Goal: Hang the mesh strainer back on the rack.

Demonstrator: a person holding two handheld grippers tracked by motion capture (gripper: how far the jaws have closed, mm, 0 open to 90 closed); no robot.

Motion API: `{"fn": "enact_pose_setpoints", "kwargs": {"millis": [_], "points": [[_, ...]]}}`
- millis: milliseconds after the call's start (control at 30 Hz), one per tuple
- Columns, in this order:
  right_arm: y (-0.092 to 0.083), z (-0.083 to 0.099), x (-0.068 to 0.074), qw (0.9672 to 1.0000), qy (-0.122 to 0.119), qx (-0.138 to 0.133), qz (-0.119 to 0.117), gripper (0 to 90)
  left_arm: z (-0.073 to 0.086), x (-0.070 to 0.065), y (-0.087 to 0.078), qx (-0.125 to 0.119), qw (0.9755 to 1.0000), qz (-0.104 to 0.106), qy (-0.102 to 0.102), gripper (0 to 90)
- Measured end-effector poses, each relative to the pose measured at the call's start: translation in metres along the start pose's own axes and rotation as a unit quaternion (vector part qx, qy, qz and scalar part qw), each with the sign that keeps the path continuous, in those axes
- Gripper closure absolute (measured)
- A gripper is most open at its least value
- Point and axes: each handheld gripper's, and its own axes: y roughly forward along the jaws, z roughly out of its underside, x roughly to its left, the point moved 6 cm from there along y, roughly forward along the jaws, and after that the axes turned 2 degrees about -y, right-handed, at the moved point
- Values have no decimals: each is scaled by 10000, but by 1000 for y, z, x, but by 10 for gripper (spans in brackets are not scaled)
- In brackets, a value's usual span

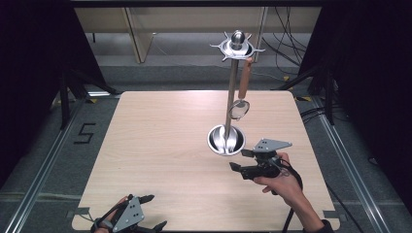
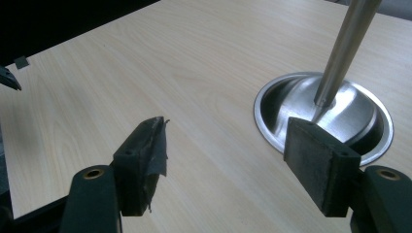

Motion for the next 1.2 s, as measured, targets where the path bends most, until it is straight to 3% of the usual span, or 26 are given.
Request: {"fn": "enact_pose_setpoints", "kwargs": {"millis": [67,133,167,200,300,433,467,533,667,700,733,933,967,1033,1067,1200], "points": [[0,3,1,9999,93,53,-30,327,0,0,0,-1,10000,0,-8,152],[1,5,-1,10000,14,70,11,324,0,0,0,7,10000,2,0,152],[1,7,1,9999,138,90,-52,324,0,0,0,-2,10000,2,-10,152],[2,7,-1,10000,5,83,-14,324,0,0,0,15,10000,-3,4,152],[2,10,1,9999,102,109,13,324,0,0,0,2,10000,6,-1,152],[1,13,-1,10000,20,89,21,324,0,0,0,-5,10000,1,-10,152],[1,14,3,9998,119,92,-93,323,0,0,0,-4,10000,2,-11,152],[-1,17,3,9997,145,164,-81,322,0,0,0,0,10000,-11,-6,152],[0,24,1,9998,3,186,-62,317,0,0,0,1,10000,2,-9,152],[1,26,4,9995,151,235,-124,316,0,0,0,3,10000,3,-8,152],[0,28,4,9995,148,278,-94,315,0,0,0,-1,10000,3,-10,152],[1,31,1,9997,198,113,-32,211,0,0,0,-2,10000,-2,3,152],[-1,32,4,9994,323,126,-86,199,0,0,0,1,10000,0,4,152],[0,33,3,9998,187,66,-69,186,0,0,0,1,10000,-3,14,152],[0,35,6,9994,323,107,-78,165,0,0,0,0,10000,-4,15,153],[1,37,5,9998,180,-8,-4,159,0,0,0,2,10000,-5,20,152]]}}
